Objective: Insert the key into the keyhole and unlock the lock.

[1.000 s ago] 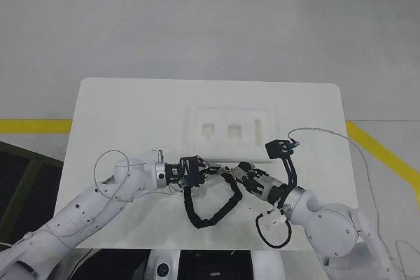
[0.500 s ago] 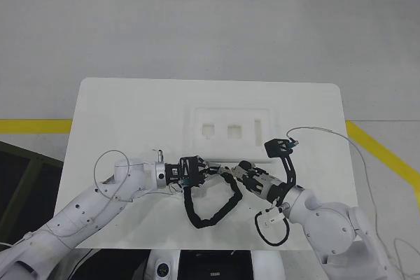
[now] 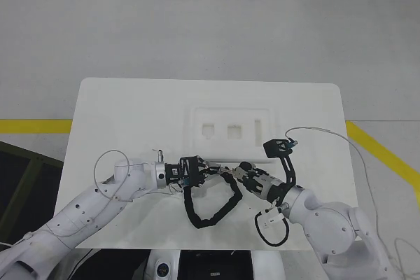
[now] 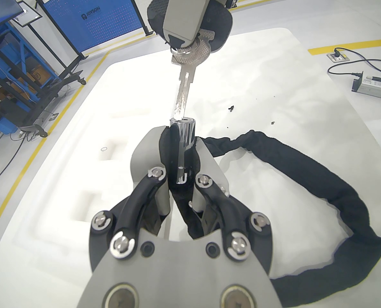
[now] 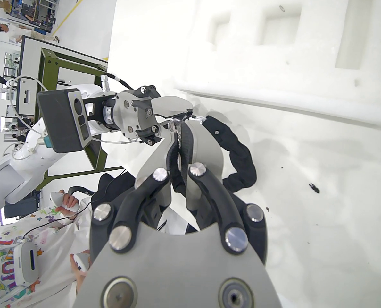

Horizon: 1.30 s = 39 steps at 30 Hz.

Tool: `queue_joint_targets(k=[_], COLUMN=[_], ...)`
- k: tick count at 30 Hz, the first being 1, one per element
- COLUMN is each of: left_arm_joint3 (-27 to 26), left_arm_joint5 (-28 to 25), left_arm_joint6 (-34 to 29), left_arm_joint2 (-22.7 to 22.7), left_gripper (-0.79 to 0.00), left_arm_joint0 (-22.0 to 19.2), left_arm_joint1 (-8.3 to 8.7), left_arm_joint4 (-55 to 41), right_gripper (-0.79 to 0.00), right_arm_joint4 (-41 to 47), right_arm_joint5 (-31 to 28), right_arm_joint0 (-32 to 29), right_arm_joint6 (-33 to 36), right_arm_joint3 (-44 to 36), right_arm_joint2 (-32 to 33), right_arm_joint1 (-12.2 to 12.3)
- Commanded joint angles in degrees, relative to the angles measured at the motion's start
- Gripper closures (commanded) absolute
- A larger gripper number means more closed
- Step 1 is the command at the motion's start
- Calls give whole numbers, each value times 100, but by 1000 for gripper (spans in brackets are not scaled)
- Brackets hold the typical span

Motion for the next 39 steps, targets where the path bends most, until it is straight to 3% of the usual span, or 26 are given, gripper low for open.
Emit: queue_joint_targets(k=[1,24,39], left_arm_joint3=[0,0,0], left_arm_joint5=[0,0,0], left_arm_joint6=[0,0,0], left_arm_joint2=[0,0,0], left_gripper=[0,0,0], left_arm_joint0=[0,0,0], left_arm_joint1=[0,0,0], left_arm_joint4=[0,0,0], right_gripper=[0,0,0], right_arm_joint4=[-8,-77,-394], right_arm_joint5=[3,105,387], right_arm_joint0=[-4,239,600], right_arm_joint6=[9,258,256], right_arm_joint3=[-5,14,107], right_arm_joint2=[5,-94,-701], right_arm_joint1=[2,7,-63])
